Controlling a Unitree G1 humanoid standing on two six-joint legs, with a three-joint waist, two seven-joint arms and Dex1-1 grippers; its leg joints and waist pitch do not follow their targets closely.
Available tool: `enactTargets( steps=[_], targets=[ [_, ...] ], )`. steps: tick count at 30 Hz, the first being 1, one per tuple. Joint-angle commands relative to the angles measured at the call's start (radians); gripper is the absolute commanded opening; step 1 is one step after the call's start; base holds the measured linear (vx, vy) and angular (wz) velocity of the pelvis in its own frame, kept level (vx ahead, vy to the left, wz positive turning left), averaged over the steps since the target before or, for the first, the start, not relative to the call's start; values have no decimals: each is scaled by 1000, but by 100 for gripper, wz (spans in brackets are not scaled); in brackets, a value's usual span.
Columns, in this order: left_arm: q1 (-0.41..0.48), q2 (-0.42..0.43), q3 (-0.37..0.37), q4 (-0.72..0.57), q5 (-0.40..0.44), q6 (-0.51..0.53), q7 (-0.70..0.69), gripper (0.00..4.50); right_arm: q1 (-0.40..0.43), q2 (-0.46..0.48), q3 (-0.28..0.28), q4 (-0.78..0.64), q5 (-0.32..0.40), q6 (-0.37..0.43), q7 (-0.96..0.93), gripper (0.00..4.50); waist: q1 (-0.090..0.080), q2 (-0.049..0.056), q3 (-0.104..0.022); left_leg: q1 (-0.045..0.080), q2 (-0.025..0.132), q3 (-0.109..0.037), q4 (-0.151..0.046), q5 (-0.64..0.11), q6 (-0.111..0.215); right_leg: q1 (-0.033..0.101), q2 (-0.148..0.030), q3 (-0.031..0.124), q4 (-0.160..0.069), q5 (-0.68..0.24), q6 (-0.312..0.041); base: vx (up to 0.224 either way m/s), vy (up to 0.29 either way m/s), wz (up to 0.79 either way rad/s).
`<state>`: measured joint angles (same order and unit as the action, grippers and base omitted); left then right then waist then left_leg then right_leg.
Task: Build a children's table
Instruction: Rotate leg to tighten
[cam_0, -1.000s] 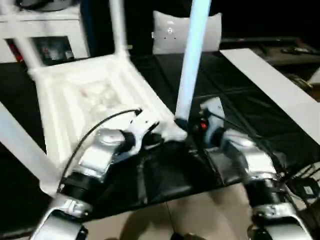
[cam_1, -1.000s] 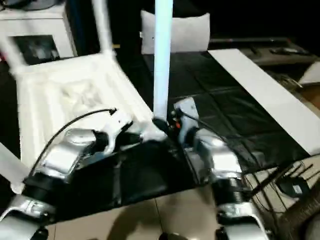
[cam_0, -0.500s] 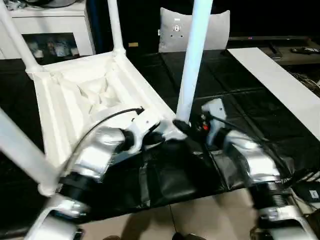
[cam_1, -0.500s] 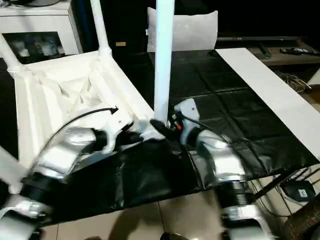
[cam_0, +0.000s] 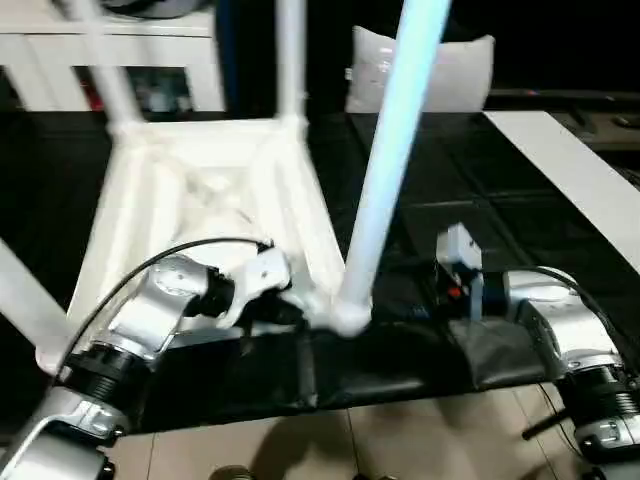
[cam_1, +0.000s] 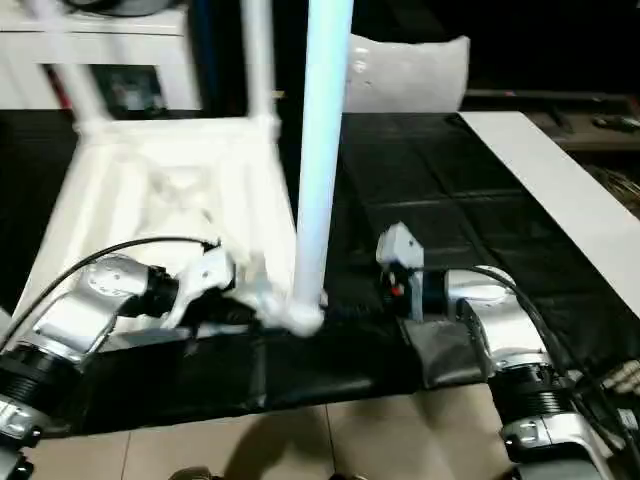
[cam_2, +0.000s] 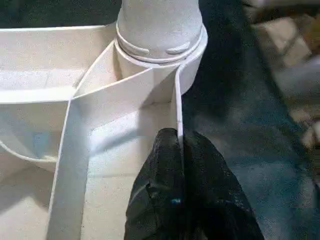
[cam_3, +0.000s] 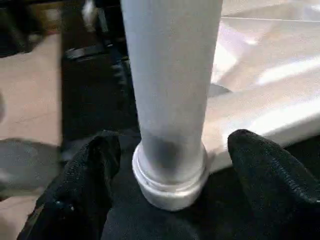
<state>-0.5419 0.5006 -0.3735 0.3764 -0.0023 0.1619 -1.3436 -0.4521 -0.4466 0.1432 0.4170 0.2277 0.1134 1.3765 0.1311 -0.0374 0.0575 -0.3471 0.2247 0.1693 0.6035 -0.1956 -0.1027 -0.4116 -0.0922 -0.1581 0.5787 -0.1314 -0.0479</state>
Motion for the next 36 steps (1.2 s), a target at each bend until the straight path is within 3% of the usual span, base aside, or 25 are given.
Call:
enactTargets(
  steps=[1,7,16,21,25,26,27,32,33,34,35,36],
  targets=[
    [-39,-4,-50,-11,12,-45,-64,0,-26,-6,8,23,4,-7,26,333,-6,7,-75,10,20,1,-72,-216,48,61,-65,61,-73,-423,-98,0,0,0],
    [-64,-21,-61,20,17,-74,-87,0,-51,18,36,58,9,3,57,282,0,3,-75,8,15,1,-69,-216,37,63,-68,55,-83,-491,-58,0,0,0],
    [-73,-21,-61,51,15,-101,-89,0,-63,23,52,78,19,23,102,202,4,3,-78,5,18,1,-70,-190,39,63,-67,58,-74,-441,-75,0,0,0],
    [-76,-22,-55,62,16,-99,-82,0,-65,36,53,87,24,27,105,192,3,3,-76,6,16,2,-69,-200,37,62,-68,56,-80,-475,-62,0,0,0],
    [-72,-53,-13,67,-3,-29,-8,0,-42,65,25,39,51,112,23,191,4,3,-75,7,16,1,-69,-205,34,62,-66,54,-83,-491,-53,0,0,0],
    [-70,-63,-2,65,-7,-9,15,0,-37,74,20,30,45,127,-15,191,4,10,-75,9,15,0,-70,-203,28,60,-66,54,-83,-489,-53,0,0,0],
    [-70,-66,1,65,-8,-3,22,0,-36,76,19,28,42,130,-27,191,2,6,-75,10,13,1,-68,-216,24,60,-66,50,-88,-508,-44,0,0,0],
    [-80,-141,53,83,4,68,202,0,-31,154,-8,16,5,178,-239,189,-11,5,-70,10,2,-2,-63,-241,7,58,-62,33,-107,-588,7,0,0,0],
    [-82,-150,59,84,6,77,224,0,-31,166,-14,16,4,185,-266,189,-26,8,-70,16,-1,-3,-58,-270,7,58,-65,22,-122,-620,29,0,0,0],
    [-86,-175,71,85,9,107,272,0,-40,200,-25,23,-12,194,-346,189,-39,8,-69,4,3,-10,-63,-282,8,67,-62,16,-117,-609,39,0,0,0],
    [-86,-175,71,85,9,107,272,0,-40,200,-25,23,-12,194,-346,189,-43,13,-68,10,5,-11,-61,-303,8,64,-62,8,-125,-621,46,0,0,0],
    [-95,-209,86,86,14,141,338,0,-54,242,-35,37,-46,205,-462,189,-47,18,-71,18,5,-12,-59,-317,11,64,-66,4,-131,-618,46,0,0,0]
  ],
)
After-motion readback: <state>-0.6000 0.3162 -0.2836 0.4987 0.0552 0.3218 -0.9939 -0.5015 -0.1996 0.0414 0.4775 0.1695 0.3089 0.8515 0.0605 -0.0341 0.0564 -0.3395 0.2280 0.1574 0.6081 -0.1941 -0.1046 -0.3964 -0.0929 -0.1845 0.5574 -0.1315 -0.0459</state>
